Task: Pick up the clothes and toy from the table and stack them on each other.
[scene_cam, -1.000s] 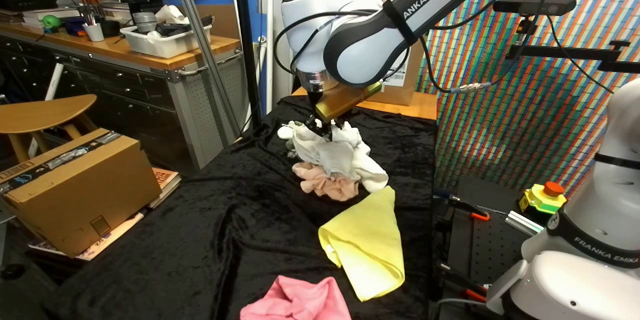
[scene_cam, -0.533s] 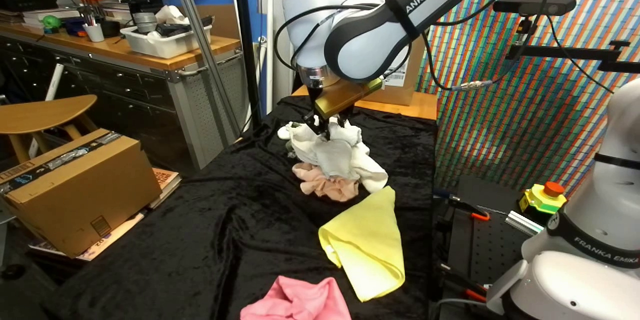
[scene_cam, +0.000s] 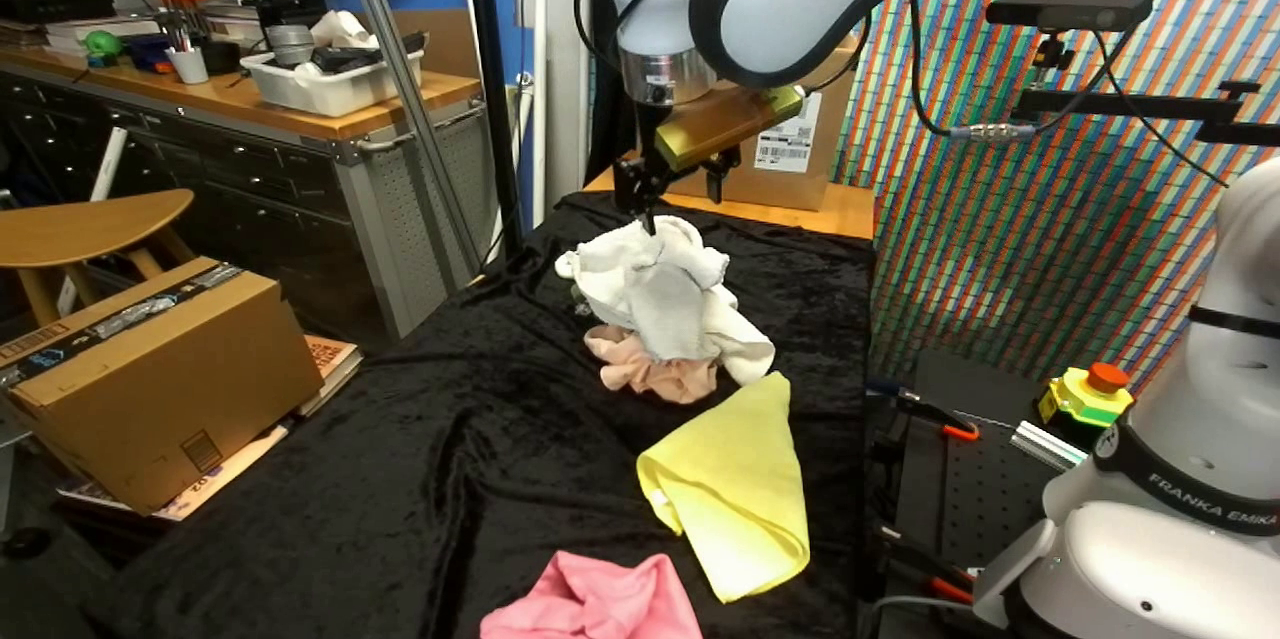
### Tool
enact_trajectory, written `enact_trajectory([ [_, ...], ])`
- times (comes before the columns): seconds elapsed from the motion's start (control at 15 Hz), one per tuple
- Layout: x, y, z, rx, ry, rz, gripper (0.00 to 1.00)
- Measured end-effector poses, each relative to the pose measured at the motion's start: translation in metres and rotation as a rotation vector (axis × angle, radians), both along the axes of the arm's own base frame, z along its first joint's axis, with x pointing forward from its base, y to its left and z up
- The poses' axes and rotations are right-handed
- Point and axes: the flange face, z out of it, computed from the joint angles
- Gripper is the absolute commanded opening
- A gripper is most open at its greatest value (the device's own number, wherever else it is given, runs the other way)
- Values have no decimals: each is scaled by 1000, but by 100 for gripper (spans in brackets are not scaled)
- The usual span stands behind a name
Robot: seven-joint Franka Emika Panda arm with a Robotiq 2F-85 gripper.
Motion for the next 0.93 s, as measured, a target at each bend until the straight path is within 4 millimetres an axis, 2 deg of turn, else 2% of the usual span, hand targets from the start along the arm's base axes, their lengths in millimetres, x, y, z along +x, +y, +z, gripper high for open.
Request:
enact_trajectory([
  [0.2, -15, 0, 24, 34, -25, 9, 99],
  [0.4, -33, 7, 35, 82, -20, 32, 100],
  [0.93, -103, 43, 13, 217, 80, 118, 100],
])
